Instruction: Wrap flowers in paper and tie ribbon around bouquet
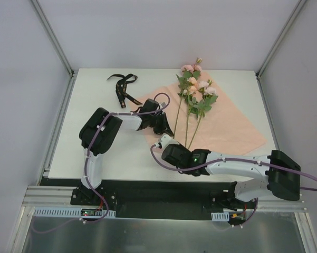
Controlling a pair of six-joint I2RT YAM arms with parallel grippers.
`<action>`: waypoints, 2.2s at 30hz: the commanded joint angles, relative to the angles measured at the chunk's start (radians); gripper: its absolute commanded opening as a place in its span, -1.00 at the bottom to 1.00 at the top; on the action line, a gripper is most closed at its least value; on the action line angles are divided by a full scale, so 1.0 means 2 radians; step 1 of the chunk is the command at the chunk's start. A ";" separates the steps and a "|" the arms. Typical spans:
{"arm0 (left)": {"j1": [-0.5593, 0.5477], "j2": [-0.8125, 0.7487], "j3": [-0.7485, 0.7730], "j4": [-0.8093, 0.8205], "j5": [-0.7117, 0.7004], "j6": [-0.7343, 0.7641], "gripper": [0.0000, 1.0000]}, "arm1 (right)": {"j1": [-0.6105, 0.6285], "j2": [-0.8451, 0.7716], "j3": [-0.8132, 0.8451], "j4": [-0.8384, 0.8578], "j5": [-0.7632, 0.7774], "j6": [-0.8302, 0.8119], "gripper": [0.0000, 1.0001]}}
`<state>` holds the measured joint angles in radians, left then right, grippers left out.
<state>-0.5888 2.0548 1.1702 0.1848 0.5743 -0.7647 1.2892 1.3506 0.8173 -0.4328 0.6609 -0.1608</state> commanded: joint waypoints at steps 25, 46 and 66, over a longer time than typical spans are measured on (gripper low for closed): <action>0.047 -0.097 -0.122 0.027 -0.016 0.009 -0.78 | -0.186 0.145 0.130 0.078 -0.170 -0.292 -0.99; 0.106 -0.169 -0.126 0.032 0.056 -0.014 -0.38 | -0.233 0.214 0.178 0.101 -0.193 -0.370 -0.99; 0.067 -0.118 -0.204 0.200 0.093 -0.109 -0.87 | -0.219 0.234 0.190 0.134 -0.166 -0.407 -0.94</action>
<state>-0.4168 1.7905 0.7902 0.4923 0.7250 -0.9581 0.8253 1.8179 1.1397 -0.2726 0.3210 -0.9634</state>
